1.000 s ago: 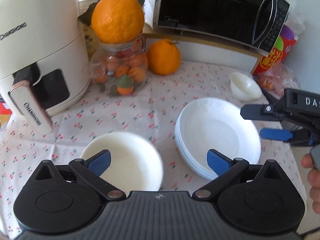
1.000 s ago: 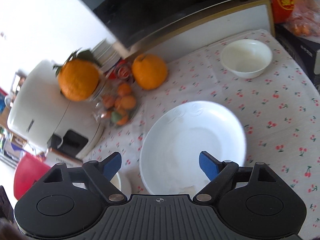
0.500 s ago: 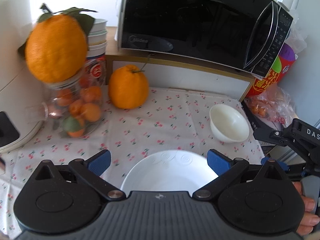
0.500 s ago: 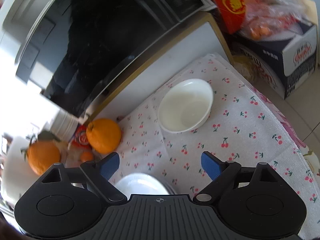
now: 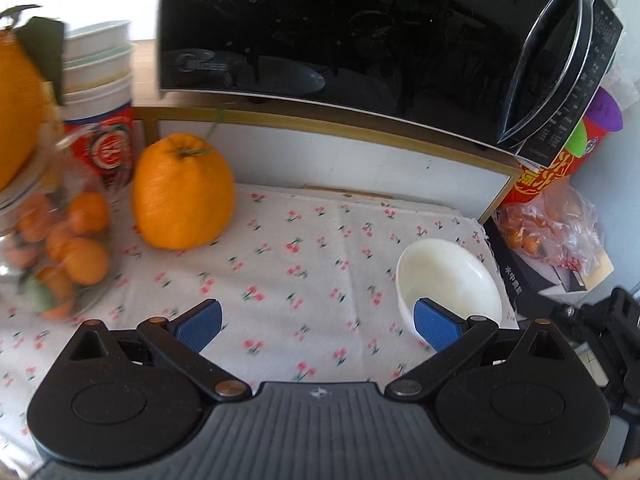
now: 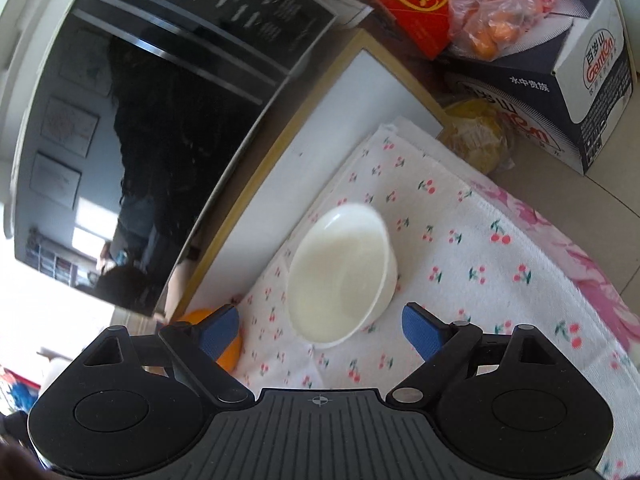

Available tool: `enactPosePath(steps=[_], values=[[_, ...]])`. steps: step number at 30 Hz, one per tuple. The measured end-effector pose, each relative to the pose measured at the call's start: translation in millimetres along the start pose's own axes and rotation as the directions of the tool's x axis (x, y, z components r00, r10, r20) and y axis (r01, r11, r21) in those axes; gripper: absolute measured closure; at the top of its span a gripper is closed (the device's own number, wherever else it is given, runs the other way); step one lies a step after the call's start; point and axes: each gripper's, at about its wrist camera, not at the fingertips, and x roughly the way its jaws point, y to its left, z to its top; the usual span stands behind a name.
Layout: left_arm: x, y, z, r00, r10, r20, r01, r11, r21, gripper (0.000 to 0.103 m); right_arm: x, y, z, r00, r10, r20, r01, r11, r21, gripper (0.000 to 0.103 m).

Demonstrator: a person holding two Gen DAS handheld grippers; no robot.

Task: Organize plates and bowls
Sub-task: 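Move the left gripper to the small white bowl by the microwave and close on its rim, then lift the small white bowl and carry it back over the bowl stack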

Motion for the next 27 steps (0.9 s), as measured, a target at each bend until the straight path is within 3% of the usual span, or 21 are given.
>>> enactPosePath(steps=[5,9,15,27], values=[[22,-8,5,0.999,-0.048,0.01,0.048,0.998,-0.04,0.001,9,-16,8,0.999,0.024,0.022,-0.025,0.998,0.058,0.013],[37,-12,7,0.997,-0.083,0.01,0.083,0.993,-0.082,0.008,19,-24,10,0.999,0.039,0.023,-0.041,0.994,0.103,0.021],[55,-18,8,0.992,-0.127,-0.004,0.125,0.981,-0.145,0.024,33,-33,10,1.0,0.022,0.015,-0.024,0.989,0.149,0.037],[71,-28,8,0.985,-0.173,-0.024,0.167,0.972,-0.165,0.072,40,-41,9,1.0,0.01,0.013,-0.013,0.983,0.182,0.068]])
